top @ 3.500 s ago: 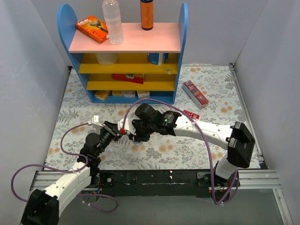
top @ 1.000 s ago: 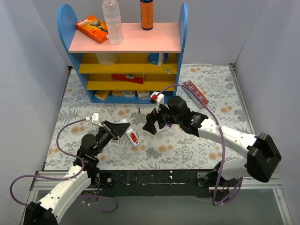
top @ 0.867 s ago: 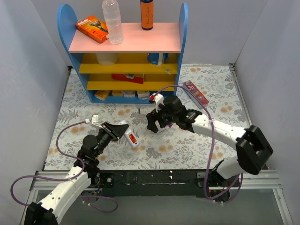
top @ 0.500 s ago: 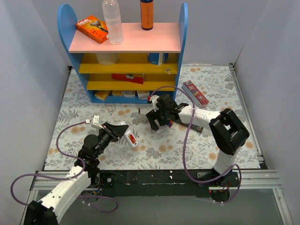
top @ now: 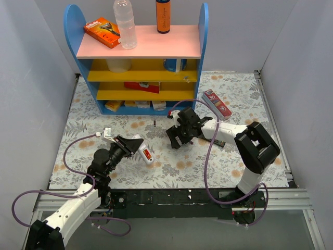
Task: Load the batteries into the remote control
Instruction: Move the battery cover to the center of the board.
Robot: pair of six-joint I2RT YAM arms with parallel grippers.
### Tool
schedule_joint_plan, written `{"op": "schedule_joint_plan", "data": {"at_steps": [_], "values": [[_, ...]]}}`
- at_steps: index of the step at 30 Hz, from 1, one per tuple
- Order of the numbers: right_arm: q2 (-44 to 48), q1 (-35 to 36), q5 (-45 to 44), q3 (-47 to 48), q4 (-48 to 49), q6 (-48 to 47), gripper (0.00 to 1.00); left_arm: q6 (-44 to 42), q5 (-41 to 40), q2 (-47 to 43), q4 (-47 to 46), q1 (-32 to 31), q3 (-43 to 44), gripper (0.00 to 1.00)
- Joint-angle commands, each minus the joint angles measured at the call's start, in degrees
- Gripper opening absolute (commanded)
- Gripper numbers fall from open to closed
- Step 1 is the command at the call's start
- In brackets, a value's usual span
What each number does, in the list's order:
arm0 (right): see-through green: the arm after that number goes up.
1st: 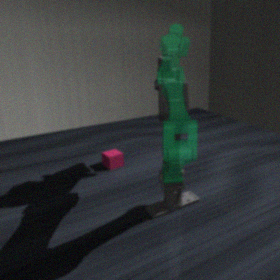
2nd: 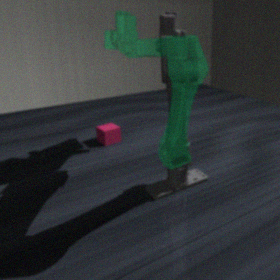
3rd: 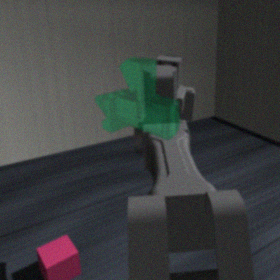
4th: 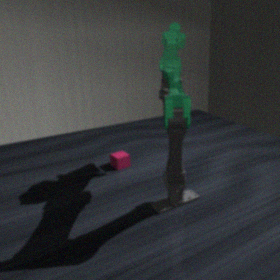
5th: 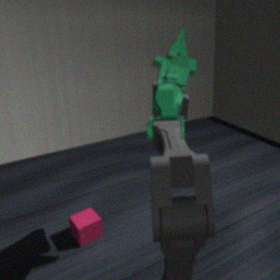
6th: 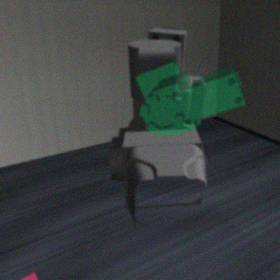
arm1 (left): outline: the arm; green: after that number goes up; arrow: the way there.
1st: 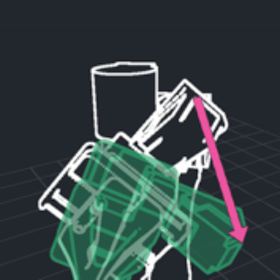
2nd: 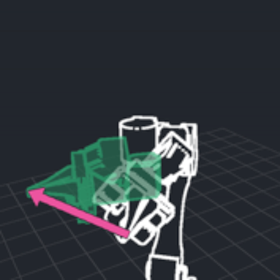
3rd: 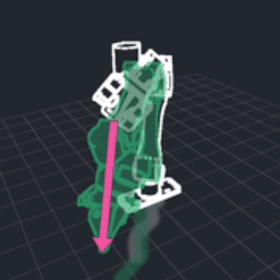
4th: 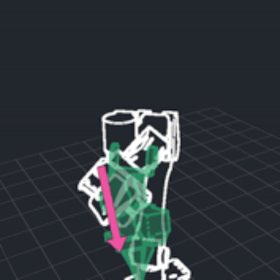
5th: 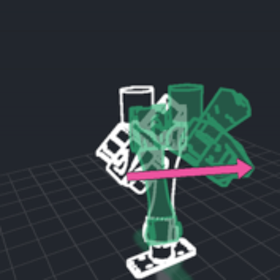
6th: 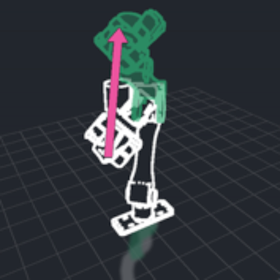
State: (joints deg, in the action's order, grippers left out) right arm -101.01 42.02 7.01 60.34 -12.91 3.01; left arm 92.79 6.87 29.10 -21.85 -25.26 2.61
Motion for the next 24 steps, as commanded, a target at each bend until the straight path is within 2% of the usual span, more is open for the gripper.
{"op": "schedule_joint_plan", "data": {"at_steps": [1,8,12,19,24], "values": [[3.71,-0.1,4.15,-4.95,-2.3,2.09,0.89,0.02,0.77,0.16,-2.59,-0.23,-0.77,0.0],[8.02,0.17,10.3,-8.57,-1.24,-0.53,0.83,0.72,1.39,1.39,-3.99,-0.14,-0.85,0.0],[8.46,0.26,10.66,-8.04,-1.86,-2.83,0.82,0.9,2.0,1.57,-4.08,-0.14,-0.59,0.0],[10.31,0.26,3.81,-8.13,-1.51,-9.5,0.81,0.9,1.12,-0.36,-1.97,-0.14,-0.5,0.0],[8.91,0.26,4.42,-7.08,-0.37,-15.3,0.8,0.99,1.21,0.51,-2.76,-0.14,-0.68,0.0]]}}
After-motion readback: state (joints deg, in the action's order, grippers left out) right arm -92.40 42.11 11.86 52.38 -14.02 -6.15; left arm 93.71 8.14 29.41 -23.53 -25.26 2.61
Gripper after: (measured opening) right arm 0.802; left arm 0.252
